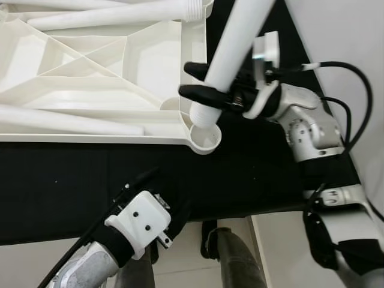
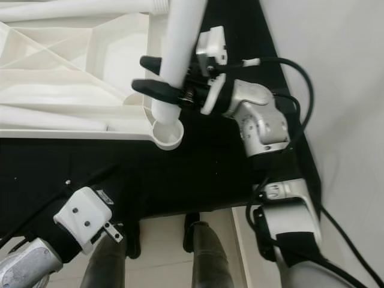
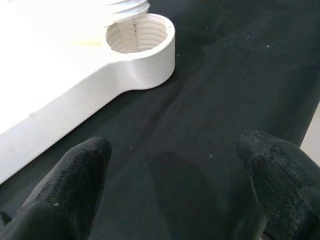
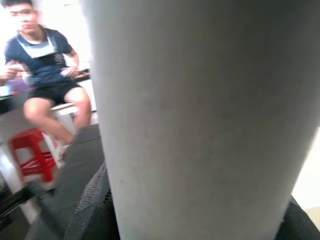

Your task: Building children table

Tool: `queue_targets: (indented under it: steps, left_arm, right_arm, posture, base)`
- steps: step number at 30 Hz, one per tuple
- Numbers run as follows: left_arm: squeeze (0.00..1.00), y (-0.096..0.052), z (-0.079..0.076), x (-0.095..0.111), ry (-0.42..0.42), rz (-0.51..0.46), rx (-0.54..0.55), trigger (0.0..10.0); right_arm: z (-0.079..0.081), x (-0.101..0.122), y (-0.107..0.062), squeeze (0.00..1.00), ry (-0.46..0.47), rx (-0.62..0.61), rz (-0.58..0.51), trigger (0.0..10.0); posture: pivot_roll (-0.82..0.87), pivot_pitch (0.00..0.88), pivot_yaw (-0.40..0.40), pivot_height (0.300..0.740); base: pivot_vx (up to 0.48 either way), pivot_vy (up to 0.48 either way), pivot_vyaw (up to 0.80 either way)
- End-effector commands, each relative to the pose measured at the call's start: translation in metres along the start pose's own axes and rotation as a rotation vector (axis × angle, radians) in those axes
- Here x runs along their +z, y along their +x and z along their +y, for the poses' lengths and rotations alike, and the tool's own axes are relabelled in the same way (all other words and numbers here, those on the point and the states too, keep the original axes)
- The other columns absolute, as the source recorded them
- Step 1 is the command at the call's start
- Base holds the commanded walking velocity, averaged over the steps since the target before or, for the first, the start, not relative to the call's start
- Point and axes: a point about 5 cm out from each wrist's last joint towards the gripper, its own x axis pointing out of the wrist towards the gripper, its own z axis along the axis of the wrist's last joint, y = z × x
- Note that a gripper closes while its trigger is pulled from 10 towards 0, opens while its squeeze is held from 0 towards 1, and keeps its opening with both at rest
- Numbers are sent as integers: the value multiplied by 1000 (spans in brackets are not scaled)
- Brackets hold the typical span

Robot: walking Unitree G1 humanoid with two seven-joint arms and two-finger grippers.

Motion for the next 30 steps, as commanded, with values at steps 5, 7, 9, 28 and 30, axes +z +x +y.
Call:
queue_targets:
  steps: [5,7,9,28,30]
  left_arm:
    - [0,-7,-5,1,-14,26,-36,10000]
    - [0,-8,-4,2,-12,31,-37,10000]
    - [0,-9,-3,2,-11,35,-37,10000]
    - [0,-7,-6,2,-15,37,-45,10000]
    - [0,-6,-6,2,-14,36,-44,10000]
  right_arm:
    - [8,0,-5,0,13,183,12,10000]
    - [10,0,-4,0,6,226,14,10000]
    - [14,-2,-2,0,2,266,22,10000]
    - [9,-3,30,0,-143,265,55,10000]
    - [12,-5,29,0,-142,304,68,10000]
  posture:
    - [157,547,-39,740]
    - [163,551,-33,740]
    - [164,553,-32,740]
    - [150,544,-43,740]
    - [151,543,-46,740]
  base:
    - [0,0,0]
    - [0,0,0]
    - [0,0,0]
    - [0,0,0]
    - [0,0,0]
